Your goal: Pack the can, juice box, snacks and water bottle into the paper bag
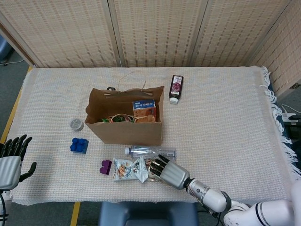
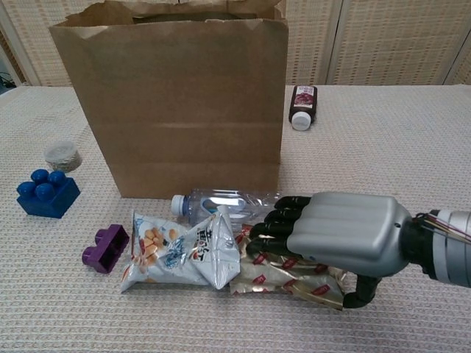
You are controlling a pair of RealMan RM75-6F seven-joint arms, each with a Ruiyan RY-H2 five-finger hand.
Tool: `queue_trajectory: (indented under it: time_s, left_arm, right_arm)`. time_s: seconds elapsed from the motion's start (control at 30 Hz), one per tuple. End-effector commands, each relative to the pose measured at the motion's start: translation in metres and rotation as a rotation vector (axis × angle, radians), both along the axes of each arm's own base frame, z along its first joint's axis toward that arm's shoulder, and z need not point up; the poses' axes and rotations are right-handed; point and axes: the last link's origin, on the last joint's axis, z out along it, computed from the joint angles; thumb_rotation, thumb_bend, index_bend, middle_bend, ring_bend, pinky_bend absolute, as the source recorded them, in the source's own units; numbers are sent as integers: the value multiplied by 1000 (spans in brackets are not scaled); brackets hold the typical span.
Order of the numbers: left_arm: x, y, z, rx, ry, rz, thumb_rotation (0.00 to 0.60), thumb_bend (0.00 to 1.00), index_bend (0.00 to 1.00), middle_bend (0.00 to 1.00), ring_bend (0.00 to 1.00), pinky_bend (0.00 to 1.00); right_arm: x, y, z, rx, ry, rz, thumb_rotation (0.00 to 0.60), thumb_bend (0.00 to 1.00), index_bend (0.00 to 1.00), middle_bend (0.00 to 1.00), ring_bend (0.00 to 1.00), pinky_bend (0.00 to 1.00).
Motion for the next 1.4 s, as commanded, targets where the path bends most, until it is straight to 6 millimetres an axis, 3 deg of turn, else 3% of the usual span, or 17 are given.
queue_trajectory:
  time_s: [0.03, 0.07, 0.13, 0.2, 0.3, 0.4, 0.83, 0.9, 0.97, 1.13, 1.4]
  left_arm:
    - [0, 0, 0, -1, -1, 0, 600, 374, 68, 0, 0, 0]
    - [0, 0, 0, -1, -1, 0, 600, 374, 68, 0, 0, 0]
    - [0, 0, 0, -1, -2, -1, 600, 375, 68, 0, 0, 0]
    - [0, 0, 0, -1, -2, -1, 600, 375, 69, 0, 0, 0]
    - [0, 0, 0, 0, -2, -1, 600, 375, 69, 0, 0, 0]
    - [0, 0, 0, 0, 0, 0, 600, 375, 69, 0, 0, 0]
    - [0, 0, 0, 2, 5, 2, 600, 375, 69, 0, 0, 0]
    - [0, 0, 0, 3, 6, 2, 600, 374, 69, 0, 0, 0]
    - [1, 0, -1, 5, 8, 3, 600, 374, 69, 0, 0, 0]
    - [1, 0, -1, 6, 11, 5, 600, 376, 70, 0, 0, 0]
    - [1, 0, -1, 8, 12, 6, 600, 375, 70, 0, 0, 0]
  right_arm:
    - [1, 0, -1, -17, 0, 6, 600, 79, 12, 30, 10, 92]
    - [1, 1, -1, -27, -8, 13, 600, 107, 62, 84, 51, 185]
    - [1, 3, 0, -35, -21, 24, 600, 179, 271, 258, 227, 389]
    - [0, 5, 2, -34, -39, 31, 600, 237, 458, 404, 398, 520]
    - [-2, 6, 7, -33, -59, 39, 600, 295, 626, 545, 554, 615]
    - [-6, 6, 12, -41, -71, 44, 600, 318, 700, 589, 585, 625]
    - [-14, 4, 53, -99, -202, -8, 600, 324, 713, 599, 587, 625]
    - [-14, 0, 68, -132, -271, -37, 600, 324, 714, 599, 587, 625]
    - [-11, 0, 89, -152, -390, -57, 600, 323, 714, 599, 587, 625]
    - [0, -5, 115, -159, -573, -22, 600, 323, 720, 608, 587, 625]
    - [29, -13, 140, -203, -730, 31, 600, 323, 721, 609, 587, 625]
